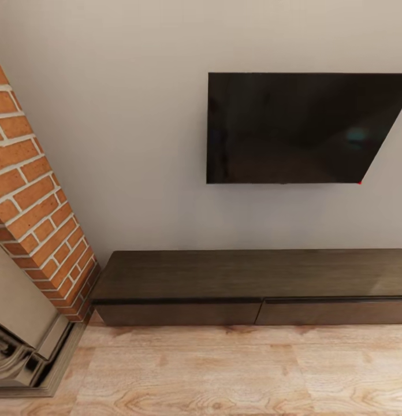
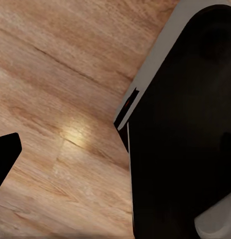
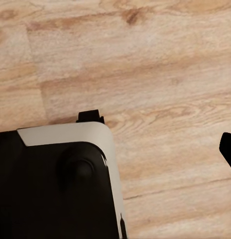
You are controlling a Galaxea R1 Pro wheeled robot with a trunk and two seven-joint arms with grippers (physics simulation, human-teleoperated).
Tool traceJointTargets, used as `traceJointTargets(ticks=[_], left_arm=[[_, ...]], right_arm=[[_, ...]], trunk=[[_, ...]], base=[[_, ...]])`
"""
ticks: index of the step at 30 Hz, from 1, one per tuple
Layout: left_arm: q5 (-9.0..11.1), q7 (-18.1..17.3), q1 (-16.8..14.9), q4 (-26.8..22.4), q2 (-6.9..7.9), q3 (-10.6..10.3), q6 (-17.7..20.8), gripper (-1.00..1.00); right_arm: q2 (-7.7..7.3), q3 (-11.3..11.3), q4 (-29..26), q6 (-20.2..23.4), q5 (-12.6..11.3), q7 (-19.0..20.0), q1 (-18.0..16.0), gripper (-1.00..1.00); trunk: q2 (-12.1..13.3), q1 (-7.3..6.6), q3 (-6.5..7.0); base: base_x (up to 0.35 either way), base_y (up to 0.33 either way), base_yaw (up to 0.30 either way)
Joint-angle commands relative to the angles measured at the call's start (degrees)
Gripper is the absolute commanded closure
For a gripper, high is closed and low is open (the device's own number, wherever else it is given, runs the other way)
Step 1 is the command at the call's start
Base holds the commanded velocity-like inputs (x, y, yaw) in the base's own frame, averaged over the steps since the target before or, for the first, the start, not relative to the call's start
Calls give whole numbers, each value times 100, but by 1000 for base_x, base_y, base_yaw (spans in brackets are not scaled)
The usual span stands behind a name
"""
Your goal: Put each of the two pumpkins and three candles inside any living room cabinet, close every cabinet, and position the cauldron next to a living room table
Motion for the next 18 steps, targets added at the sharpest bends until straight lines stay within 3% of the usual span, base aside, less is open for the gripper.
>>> traceJointTargets(ticks=[1,5,18], left_arm=[[39,27,-1,-7,5,-48,-14,-100],[48,73,-1,-7,10,-44,-36,-100],[35,88,-9,-67,-14,-39,-70,-100]], right_arm=[[3,47,17,-23,-47,8,-6,-100],[16,47,17,24,-53,-57,-6,-100],[28,73,8,29,-29,-69,-6,-100]], trunk=[[37,-22,13],[198,-110,85],[198,-110,85]], base=[[0,0,0],[0,0,0],[0,0,0]])
